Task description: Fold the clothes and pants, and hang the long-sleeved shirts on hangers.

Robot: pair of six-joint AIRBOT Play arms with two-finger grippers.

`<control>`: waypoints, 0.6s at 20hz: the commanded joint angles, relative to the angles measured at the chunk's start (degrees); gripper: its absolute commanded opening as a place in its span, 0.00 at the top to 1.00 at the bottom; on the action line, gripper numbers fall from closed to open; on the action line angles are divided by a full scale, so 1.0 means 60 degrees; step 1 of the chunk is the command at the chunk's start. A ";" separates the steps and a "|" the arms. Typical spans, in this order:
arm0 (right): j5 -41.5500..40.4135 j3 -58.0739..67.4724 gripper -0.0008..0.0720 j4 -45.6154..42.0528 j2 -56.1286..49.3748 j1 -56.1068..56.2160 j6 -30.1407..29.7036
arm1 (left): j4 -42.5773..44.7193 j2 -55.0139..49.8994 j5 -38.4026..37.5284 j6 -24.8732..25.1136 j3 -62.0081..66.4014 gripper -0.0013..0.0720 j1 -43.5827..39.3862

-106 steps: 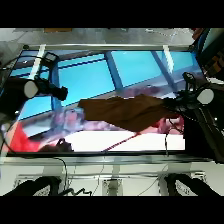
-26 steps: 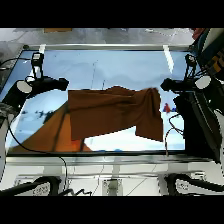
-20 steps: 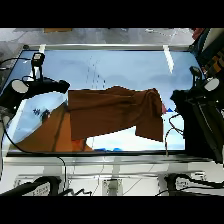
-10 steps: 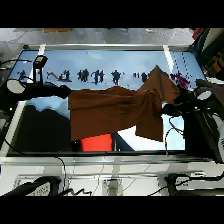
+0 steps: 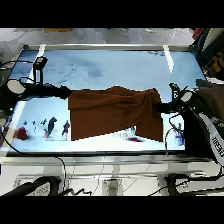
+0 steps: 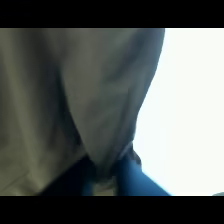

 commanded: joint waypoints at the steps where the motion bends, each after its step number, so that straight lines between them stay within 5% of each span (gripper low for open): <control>1: -0.0149 0.0168 0.96 -0.0368 0.0022 0.0073 0.0353 | 0.0106 -0.0004 -0.0036 -0.0215 -0.0022 0.05 0.0018; 3: 0.0171 0.0525 0.96 -0.0368 0.0025 0.0073 0.0346 | 0.0353 -0.0047 -0.0568 -0.0557 -0.0029 0.12 0.0222; 8: 0.0794 0.1242 0.96 -0.0350 0.0033 0.0073 0.0237 | 0.0951 -0.0233 -0.2845 -0.0612 -0.0674 0.12 0.1978; 12: 0.0809 0.1231 0.96 -0.0346 0.0029 0.0073 0.0240 | -0.1304 -0.0222 -0.3464 -0.0036 -0.3512 0.12 0.3348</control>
